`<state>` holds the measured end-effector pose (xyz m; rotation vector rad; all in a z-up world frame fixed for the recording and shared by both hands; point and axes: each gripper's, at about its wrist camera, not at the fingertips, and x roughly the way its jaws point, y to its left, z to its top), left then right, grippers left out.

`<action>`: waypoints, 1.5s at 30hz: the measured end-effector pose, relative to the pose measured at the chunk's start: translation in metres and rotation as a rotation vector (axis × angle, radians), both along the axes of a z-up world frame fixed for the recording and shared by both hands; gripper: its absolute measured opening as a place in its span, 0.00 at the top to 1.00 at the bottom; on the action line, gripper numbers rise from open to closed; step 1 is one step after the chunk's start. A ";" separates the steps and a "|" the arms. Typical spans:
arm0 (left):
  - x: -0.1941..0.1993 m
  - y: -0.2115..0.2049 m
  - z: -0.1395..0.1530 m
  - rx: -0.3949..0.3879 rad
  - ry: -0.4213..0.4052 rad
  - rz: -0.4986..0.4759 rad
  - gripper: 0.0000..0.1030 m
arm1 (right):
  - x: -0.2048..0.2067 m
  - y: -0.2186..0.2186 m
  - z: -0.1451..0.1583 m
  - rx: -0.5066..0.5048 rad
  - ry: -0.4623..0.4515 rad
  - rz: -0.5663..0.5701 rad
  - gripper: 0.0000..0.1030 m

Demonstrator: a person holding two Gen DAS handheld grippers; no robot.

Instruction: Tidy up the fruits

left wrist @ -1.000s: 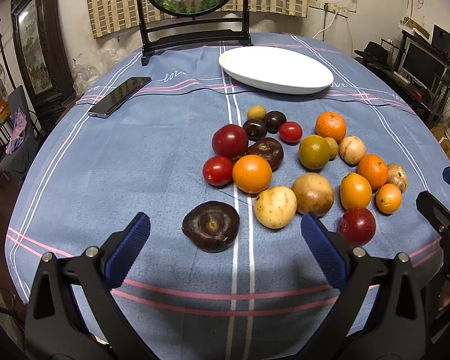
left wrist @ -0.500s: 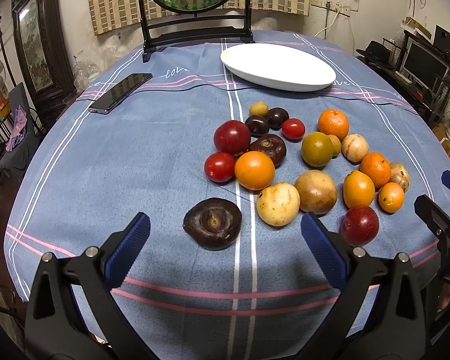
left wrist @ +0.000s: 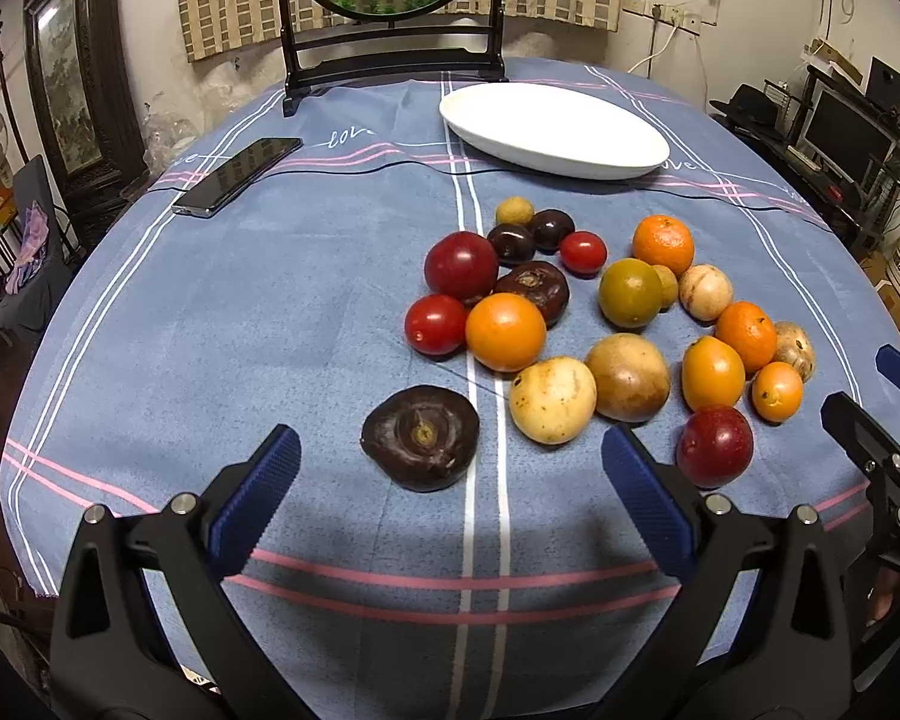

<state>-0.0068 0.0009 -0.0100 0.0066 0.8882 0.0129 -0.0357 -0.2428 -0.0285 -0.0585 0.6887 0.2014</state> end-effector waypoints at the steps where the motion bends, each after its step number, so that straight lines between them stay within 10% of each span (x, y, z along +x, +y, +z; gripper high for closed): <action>1: 0.000 0.000 -0.001 0.001 0.001 0.001 0.02 | 0.000 0.000 0.000 0.000 0.001 0.000 0.01; 45: -0.006 0.020 -0.026 0.005 0.057 -0.010 0.02 | -0.006 -0.005 -0.006 -0.001 0.014 0.002 0.01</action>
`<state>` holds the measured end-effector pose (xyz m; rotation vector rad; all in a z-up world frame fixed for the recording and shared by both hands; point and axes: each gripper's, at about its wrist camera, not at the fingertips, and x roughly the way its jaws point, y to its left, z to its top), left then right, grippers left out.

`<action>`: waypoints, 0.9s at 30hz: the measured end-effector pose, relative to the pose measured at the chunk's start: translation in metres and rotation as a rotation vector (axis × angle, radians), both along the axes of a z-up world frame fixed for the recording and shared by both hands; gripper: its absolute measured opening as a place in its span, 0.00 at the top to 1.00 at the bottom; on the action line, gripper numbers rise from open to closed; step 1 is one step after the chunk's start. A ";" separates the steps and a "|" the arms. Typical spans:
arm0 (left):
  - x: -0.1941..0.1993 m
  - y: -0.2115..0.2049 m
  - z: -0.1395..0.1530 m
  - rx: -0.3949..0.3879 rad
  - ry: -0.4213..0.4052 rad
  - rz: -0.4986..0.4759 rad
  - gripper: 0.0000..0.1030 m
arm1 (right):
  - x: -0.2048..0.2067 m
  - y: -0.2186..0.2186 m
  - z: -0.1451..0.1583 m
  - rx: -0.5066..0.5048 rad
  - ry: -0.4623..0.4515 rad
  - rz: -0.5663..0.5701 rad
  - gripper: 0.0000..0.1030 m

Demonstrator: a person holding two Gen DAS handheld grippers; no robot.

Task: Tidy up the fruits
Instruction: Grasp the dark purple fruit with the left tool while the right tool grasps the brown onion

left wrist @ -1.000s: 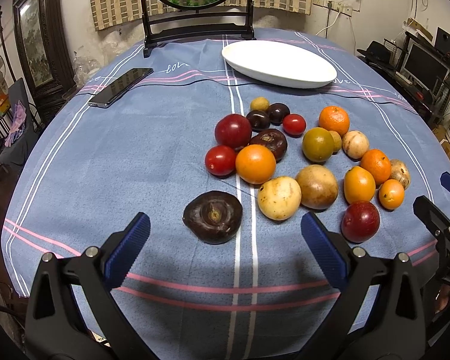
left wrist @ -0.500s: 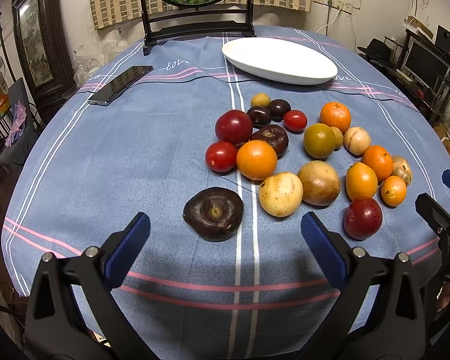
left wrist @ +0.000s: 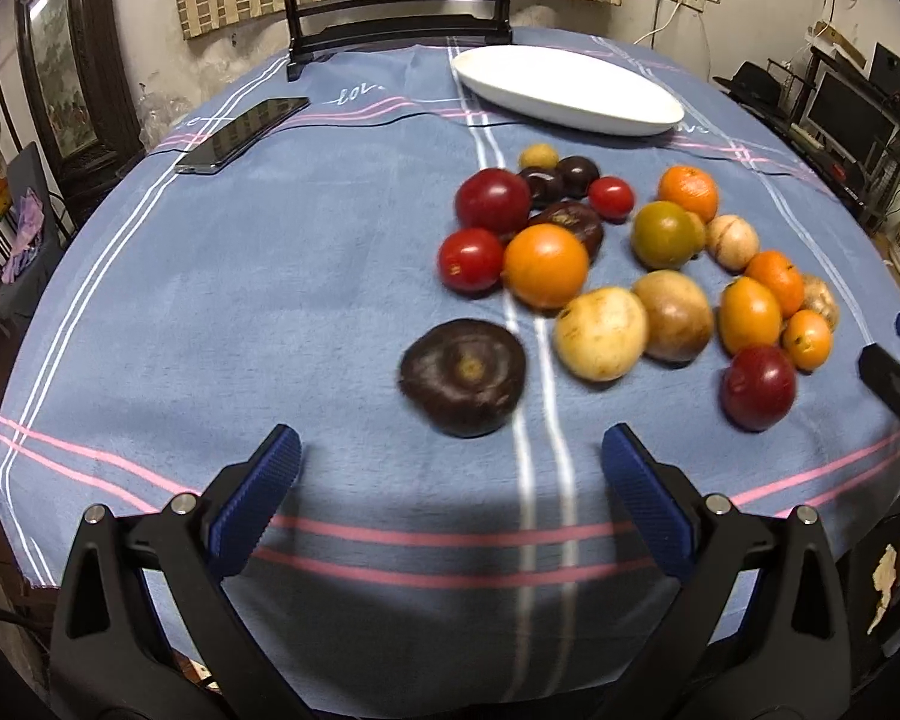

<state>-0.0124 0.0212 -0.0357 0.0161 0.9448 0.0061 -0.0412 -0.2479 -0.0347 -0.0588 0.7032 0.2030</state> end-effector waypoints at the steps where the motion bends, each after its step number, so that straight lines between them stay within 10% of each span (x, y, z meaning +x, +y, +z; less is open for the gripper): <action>1: 0.000 0.001 -0.001 -0.001 -0.006 -0.002 0.03 | 0.000 -0.001 0.000 -0.001 0.001 0.001 0.01; 10: 0.019 -0.003 -0.013 -0.033 0.008 -0.048 0.55 | -0.001 -0.011 0.000 -0.014 -0.002 -0.006 0.01; 23: 0.024 -0.004 -0.012 -0.059 0.013 -0.070 0.56 | 0.013 -0.036 -0.002 -0.062 0.027 -0.065 0.01; 27: 0.024 -0.006 -0.013 -0.045 0.010 -0.069 0.56 | 0.016 -0.041 -0.005 -0.144 0.044 -0.059 0.18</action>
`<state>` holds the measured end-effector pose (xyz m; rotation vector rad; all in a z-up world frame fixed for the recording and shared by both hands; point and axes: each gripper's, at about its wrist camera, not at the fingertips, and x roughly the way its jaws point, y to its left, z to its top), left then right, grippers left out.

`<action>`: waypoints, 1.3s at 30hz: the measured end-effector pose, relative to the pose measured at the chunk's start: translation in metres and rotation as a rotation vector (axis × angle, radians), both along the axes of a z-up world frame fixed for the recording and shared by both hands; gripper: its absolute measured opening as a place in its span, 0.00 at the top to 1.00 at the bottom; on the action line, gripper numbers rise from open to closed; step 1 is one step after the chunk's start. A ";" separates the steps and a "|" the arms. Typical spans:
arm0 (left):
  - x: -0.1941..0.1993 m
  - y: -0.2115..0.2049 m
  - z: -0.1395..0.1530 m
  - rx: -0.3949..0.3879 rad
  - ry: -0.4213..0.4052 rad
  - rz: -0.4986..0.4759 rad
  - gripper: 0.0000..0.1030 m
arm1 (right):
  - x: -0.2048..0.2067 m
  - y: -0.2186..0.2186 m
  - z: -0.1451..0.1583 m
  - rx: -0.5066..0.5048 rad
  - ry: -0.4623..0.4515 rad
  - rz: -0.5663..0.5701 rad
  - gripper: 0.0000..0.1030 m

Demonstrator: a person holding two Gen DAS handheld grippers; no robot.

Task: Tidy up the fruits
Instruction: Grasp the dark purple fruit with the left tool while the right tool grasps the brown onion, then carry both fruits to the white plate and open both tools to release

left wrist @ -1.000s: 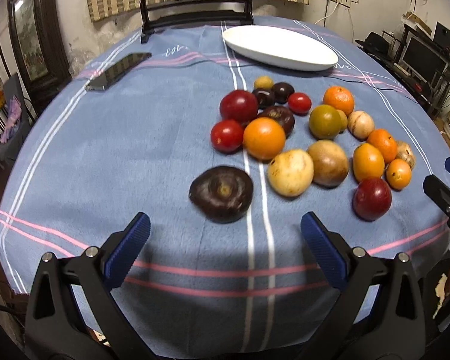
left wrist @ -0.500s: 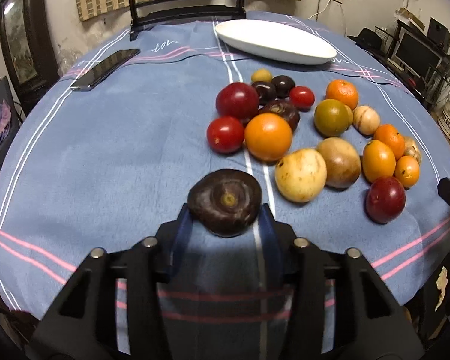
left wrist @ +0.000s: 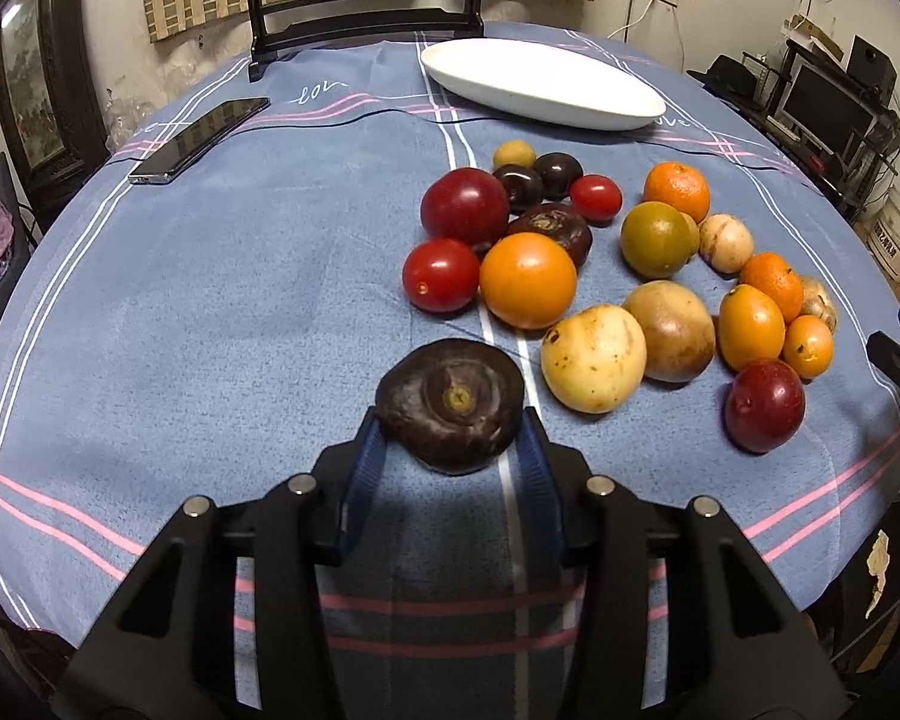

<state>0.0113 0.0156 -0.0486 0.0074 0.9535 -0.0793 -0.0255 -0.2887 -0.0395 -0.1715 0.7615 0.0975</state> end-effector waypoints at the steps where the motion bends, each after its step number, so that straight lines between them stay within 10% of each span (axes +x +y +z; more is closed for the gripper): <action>1: 0.000 0.000 0.000 0.001 -0.001 -0.001 0.56 | 0.000 0.000 -0.002 -0.019 0.012 0.015 0.19; 11: 0.000 -0.002 -0.001 0.009 -0.003 -0.003 0.56 | 0.026 0.026 -0.028 -0.104 0.102 0.172 0.22; 18: 0.003 -0.002 0.000 0.007 0.001 -0.010 0.56 | 0.058 0.029 -0.027 0.004 0.138 0.258 0.56; 25: 0.000 -0.003 0.006 -0.005 -0.033 -0.046 0.56 | 0.053 0.023 -0.022 0.051 0.129 0.223 0.56; 39: 0.053 -0.010 0.095 0.028 -0.229 -0.117 0.56 | 0.074 0.011 0.072 0.174 -0.095 0.198 0.56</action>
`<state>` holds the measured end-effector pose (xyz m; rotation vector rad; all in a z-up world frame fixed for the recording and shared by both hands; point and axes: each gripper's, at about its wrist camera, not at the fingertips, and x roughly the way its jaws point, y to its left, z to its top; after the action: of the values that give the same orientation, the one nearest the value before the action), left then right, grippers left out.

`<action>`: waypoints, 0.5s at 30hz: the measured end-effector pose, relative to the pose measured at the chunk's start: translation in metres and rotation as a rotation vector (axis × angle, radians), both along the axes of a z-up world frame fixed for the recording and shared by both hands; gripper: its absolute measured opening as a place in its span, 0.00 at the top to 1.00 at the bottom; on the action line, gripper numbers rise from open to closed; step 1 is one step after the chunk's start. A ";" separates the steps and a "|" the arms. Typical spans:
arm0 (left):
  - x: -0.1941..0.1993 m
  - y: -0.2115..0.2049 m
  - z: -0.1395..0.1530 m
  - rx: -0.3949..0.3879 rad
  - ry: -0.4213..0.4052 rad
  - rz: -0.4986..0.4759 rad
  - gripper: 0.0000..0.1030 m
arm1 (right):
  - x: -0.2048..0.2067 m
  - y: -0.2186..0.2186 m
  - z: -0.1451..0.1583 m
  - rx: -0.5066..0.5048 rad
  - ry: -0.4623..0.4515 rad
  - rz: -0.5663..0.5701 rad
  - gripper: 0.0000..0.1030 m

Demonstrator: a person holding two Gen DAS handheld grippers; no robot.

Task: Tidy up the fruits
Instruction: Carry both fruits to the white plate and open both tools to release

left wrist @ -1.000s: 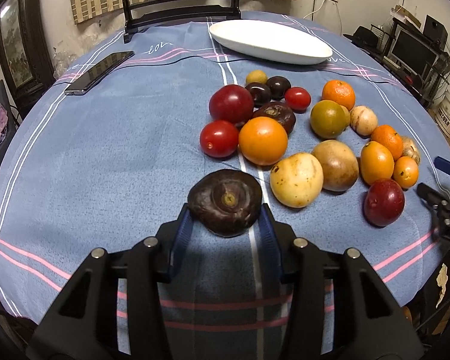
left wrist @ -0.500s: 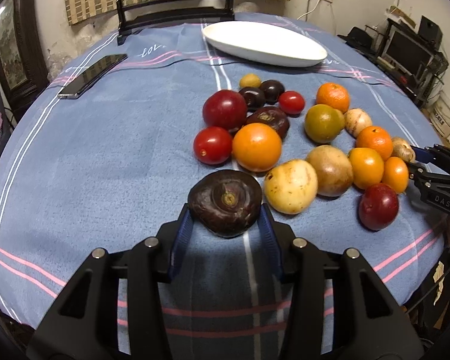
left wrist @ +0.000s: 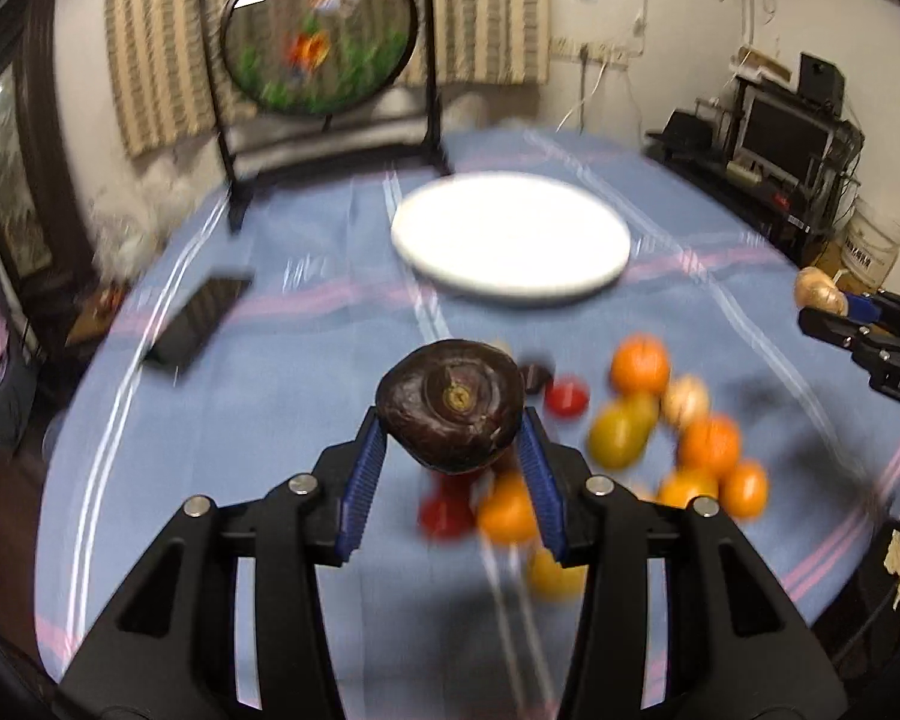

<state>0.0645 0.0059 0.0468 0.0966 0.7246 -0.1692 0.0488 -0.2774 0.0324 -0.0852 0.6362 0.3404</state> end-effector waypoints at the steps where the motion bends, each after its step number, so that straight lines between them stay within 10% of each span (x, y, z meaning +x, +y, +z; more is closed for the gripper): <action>1: 0.011 -0.004 0.006 -0.001 -0.009 -0.005 0.56 | 0.009 0.003 0.006 0.005 -0.008 0.005 0.56; 15: 0.219 -0.049 -0.043 -0.023 0.196 0.016 0.55 | 0.192 0.071 -0.049 -0.109 0.185 0.004 0.56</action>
<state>0.2831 -0.0433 0.0040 0.0527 0.9185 -0.1732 0.2409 -0.2063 -0.0168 -0.1604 0.8375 0.3200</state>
